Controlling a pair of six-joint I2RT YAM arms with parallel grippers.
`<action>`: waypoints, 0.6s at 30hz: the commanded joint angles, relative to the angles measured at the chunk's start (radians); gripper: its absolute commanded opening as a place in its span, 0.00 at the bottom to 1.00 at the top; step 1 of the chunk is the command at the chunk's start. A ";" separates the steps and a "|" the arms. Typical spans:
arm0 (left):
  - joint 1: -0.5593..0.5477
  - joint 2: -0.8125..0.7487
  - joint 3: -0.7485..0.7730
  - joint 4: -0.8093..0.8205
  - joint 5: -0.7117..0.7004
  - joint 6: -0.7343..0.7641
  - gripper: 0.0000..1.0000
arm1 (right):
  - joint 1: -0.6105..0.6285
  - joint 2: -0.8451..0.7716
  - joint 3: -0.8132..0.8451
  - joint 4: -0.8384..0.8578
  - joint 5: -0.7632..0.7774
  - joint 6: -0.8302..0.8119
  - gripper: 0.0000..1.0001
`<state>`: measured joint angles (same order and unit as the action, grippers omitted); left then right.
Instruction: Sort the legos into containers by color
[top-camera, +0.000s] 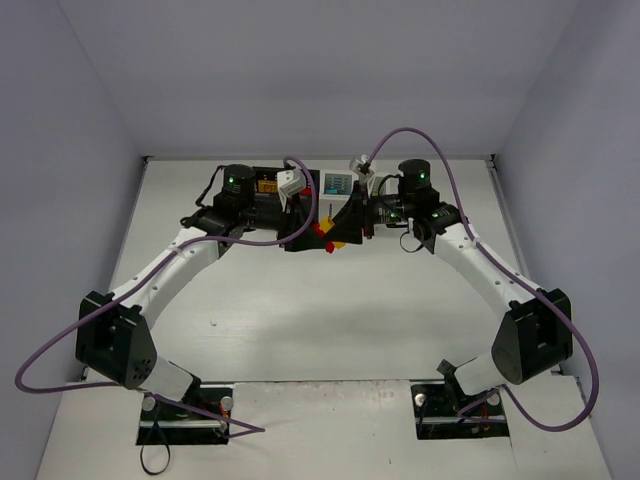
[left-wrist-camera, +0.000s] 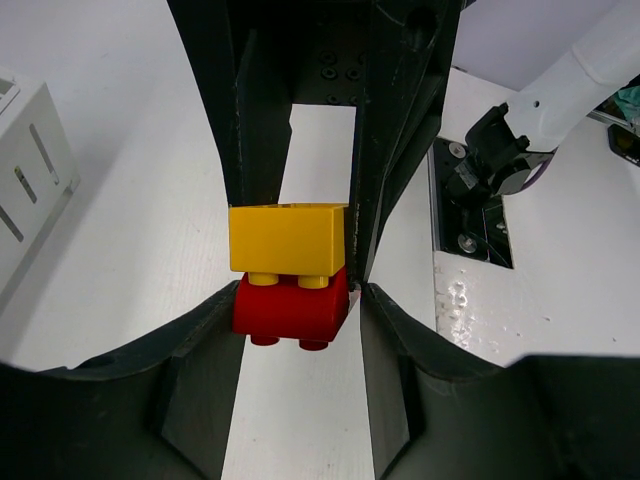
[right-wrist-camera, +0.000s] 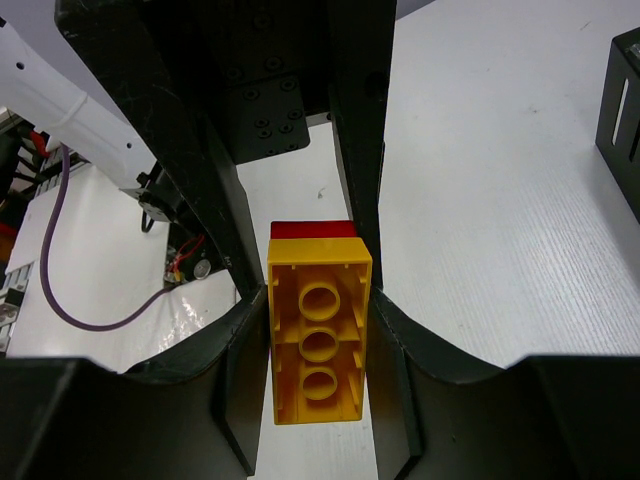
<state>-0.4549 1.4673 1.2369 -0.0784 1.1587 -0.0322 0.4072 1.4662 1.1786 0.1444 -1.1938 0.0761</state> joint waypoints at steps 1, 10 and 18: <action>0.001 -0.002 0.019 0.062 0.042 -0.008 0.41 | 0.007 -0.010 0.058 0.089 -0.035 -0.009 0.01; 0.001 0.011 0.015 0.098 0.082 -0.012 0.14 | 0.007 -0.003 0.064 0.096 -0.047 0.001 0.02; 0.004 0.016 0.003 0.144 0.127 -0.028 0.00 | 0.007 -0.012 0.050 0.100 -0.053 -0.010 0.11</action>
<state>-0.4419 1.4868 1.2282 -0.0334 1.2240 -0.0628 0.4057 1.4708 1.1805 0.1455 -1.2209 0.0692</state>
